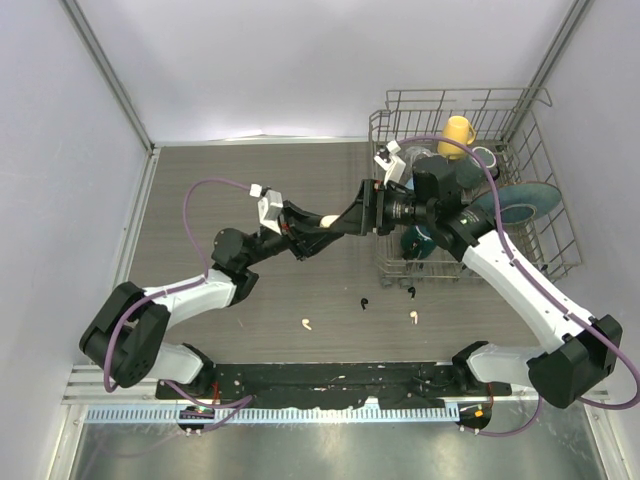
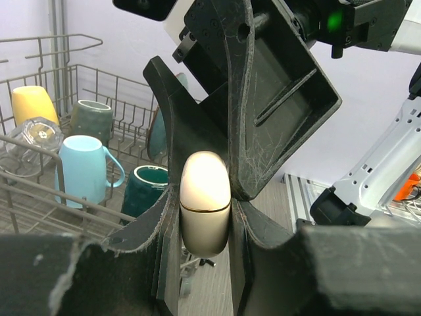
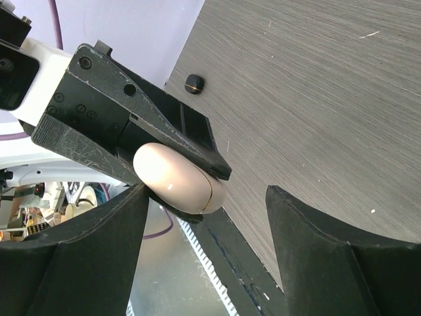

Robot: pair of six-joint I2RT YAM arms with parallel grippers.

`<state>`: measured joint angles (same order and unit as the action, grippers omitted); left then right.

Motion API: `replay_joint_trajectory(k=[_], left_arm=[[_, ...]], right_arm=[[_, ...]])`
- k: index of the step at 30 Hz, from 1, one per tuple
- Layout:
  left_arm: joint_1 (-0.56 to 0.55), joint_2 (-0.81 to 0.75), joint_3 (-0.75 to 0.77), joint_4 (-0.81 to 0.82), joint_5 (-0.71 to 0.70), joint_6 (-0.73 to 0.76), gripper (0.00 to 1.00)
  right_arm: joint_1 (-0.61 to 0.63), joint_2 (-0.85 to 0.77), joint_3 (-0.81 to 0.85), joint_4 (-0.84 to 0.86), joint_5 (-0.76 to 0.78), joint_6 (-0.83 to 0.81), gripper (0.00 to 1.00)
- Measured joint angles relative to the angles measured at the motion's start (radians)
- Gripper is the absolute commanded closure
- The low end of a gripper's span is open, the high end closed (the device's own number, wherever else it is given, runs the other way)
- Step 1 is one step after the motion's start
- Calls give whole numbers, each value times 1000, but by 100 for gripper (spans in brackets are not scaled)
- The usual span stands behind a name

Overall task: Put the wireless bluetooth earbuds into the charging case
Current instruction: Open the charging case.

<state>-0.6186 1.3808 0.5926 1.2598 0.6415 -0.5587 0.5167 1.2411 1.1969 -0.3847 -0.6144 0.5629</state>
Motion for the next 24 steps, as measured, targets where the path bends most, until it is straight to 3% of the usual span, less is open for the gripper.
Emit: replay_joint_trajectory(k=[12, 18, 24], left_arm=[[4, -39, -4, -15, 23, -3, 100], [-2, -43, -10, -11, 61, -7, 100], [-2, -43, -14, -3, 58, 0, 100]], right_arm=[[-22, 15, -4, 51, -95, 56, 23], [-53, 24, -37, 174, -126, 154, 21], [-54, 24, -63, 216, -143, 205, 10]])
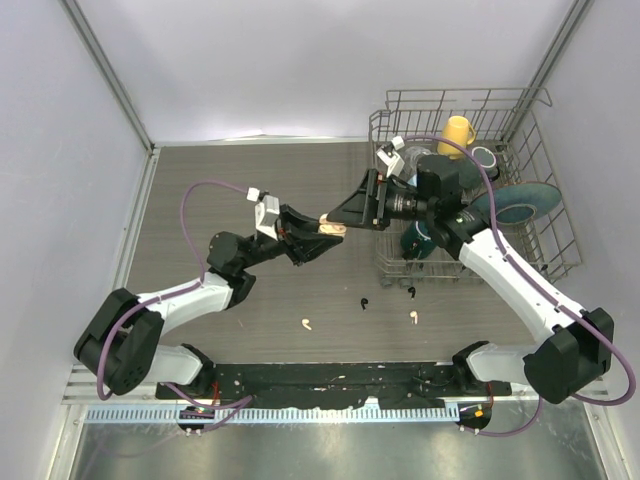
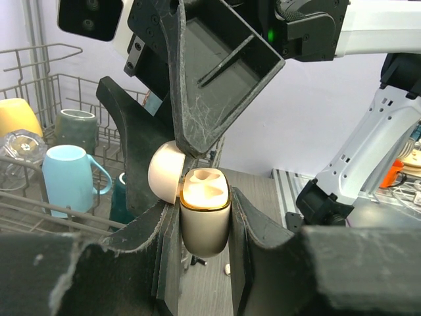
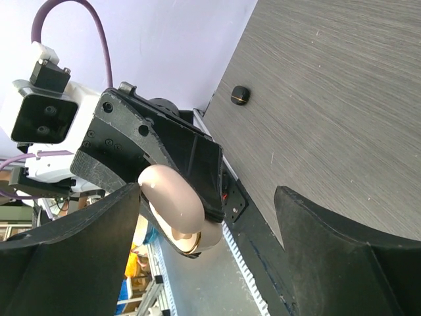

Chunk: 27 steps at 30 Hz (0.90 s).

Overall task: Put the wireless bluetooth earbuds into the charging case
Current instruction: Open the charging case.

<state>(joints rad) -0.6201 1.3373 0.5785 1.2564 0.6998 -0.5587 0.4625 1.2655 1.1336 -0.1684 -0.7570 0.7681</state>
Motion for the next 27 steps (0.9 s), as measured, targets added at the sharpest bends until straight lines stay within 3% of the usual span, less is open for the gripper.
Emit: replay_joint_trajectory(k=[11, 27], left_arm=[[-6, -5, -30, 28, -45, 67, 100], [-6, -13, -30, 31, -77, 120, 100]], right_arm=[[-2, -53, -26, 28, 0, 62, 7], [-5, -68, -122, 97, -29, 160, 30]])
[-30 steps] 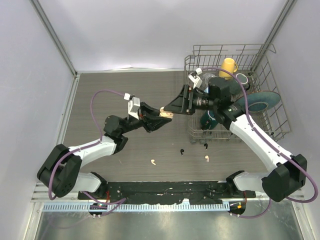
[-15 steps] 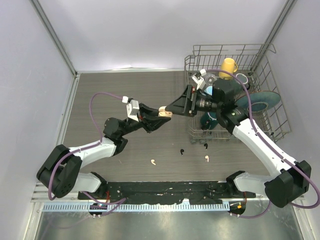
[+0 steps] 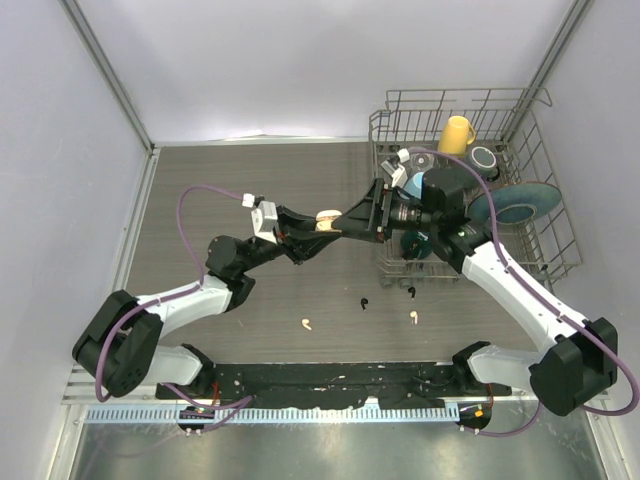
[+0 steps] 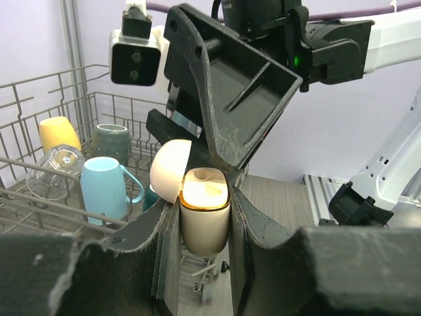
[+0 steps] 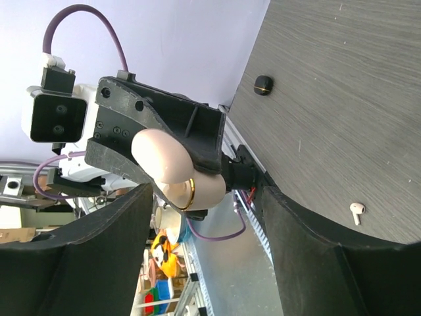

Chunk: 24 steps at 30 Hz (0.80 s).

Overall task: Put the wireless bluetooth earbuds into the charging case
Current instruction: Open the charging case.

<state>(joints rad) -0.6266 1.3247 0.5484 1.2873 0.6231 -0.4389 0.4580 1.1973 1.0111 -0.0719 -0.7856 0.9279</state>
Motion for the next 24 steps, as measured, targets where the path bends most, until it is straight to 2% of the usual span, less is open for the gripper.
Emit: replay_joint_trajectory(k=[6, 8, 10, 12, 24], left_arm=[[0, -2, 0, 1, 6, 2, 100], [0, -2, 0, 1, 10, 2, 100], [0, -2, 0, 1, 11, 2, 100], [0, -2, 0, 2, 14, 2, 100], [0, -2, 0, 4, 16, 8, 100]], right_arm=[[0, 14, -46, 101, -30, 93, 34], [0, 21, -49, 129, -39, 119, 39], [0, 22, -55, 158, -50, 143, 50], [0, 25, -60, 186, -64, 166, 53], [-3, 47, -80, 249, -109, 235, 50]])
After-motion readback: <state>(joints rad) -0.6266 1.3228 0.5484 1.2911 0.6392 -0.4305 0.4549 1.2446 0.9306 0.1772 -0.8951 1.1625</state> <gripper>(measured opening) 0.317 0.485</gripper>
